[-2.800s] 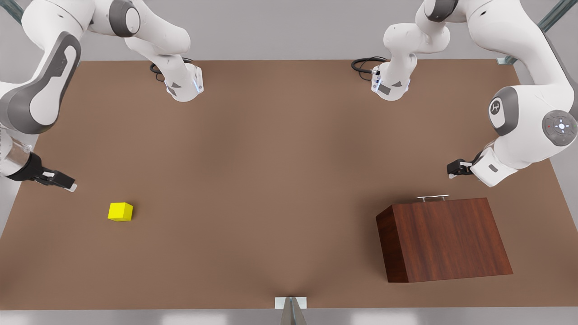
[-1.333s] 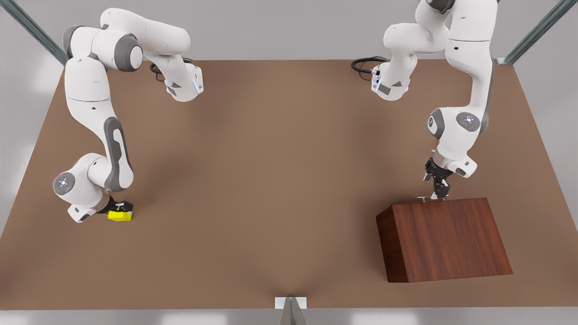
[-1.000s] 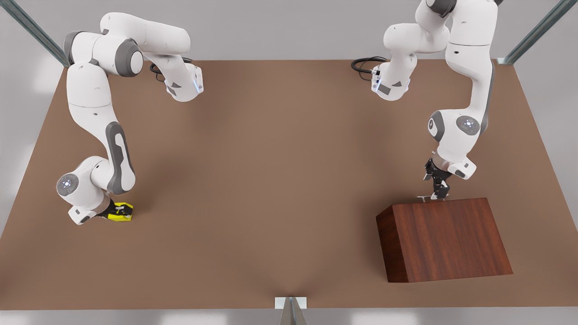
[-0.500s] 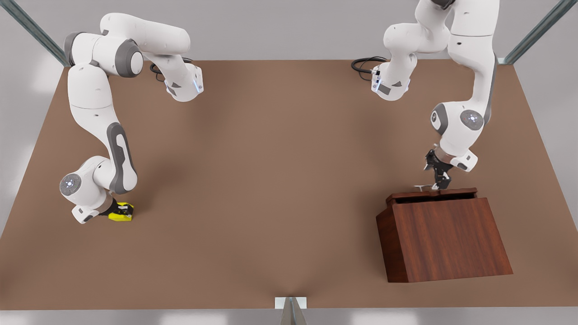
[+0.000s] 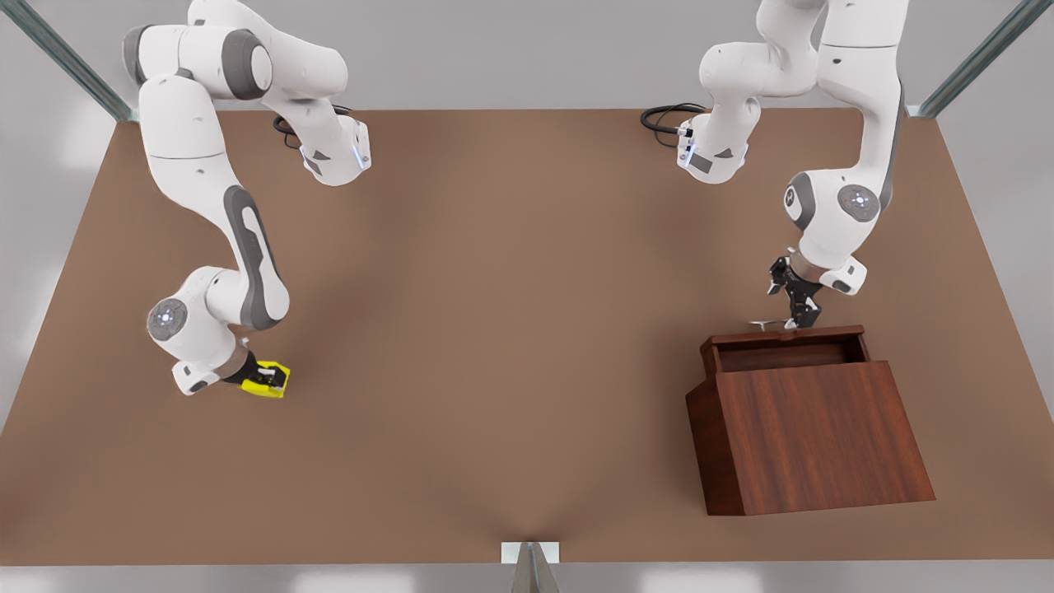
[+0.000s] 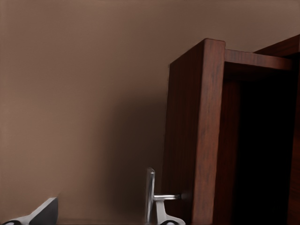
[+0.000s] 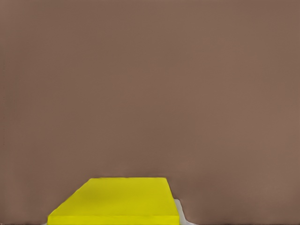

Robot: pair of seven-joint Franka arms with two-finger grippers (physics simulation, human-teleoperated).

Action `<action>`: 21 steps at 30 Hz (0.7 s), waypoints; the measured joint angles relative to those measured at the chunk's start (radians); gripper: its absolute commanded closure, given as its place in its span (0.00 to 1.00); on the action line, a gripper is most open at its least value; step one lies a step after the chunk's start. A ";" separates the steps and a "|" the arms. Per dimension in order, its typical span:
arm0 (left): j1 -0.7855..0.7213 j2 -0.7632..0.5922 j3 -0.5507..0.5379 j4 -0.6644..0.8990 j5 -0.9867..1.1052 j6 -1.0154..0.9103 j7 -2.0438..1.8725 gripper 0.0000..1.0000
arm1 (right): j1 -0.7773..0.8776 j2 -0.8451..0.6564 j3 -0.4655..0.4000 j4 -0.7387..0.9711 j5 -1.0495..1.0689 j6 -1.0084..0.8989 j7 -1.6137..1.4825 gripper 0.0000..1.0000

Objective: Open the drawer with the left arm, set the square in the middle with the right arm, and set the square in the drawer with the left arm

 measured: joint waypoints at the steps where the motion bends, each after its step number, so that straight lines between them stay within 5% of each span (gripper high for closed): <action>1: -0.005 -0.006 0.000 -0.010 0.000 -0.006 -0.002 0.00 | 0.009 -0.001 0.022 0.004 0.000 -0.009 0.062 0.28; 11: -0.043 -0.118 0.000 -0.107 -0.001 -0.031 -0.011 0.00 | 0.374 0.003 0.105 0.117 -0.023 -0.053 0.922 0.27; 17: -0.047 -0.265 0.000 -0.124 0.000 -0.208 -0.019 0.00 | 0.631 0.302 0.129 0.596 -0.183 -0.250 1.560 0.29; 19: -0.057 -0.324 -0.008 -0.028 0.002 -0.325 -0.002 0.00 | 0.697 0.322 0.124 0.612 -0.177 -0.256 1.650 0.29; 21: -0.066 -0.227 -0.045 0.206 0.005 -0.436 0.123 0.00 | 0.746 0.351 0.123 0.629 -0.175 -0.250 1.736 0.31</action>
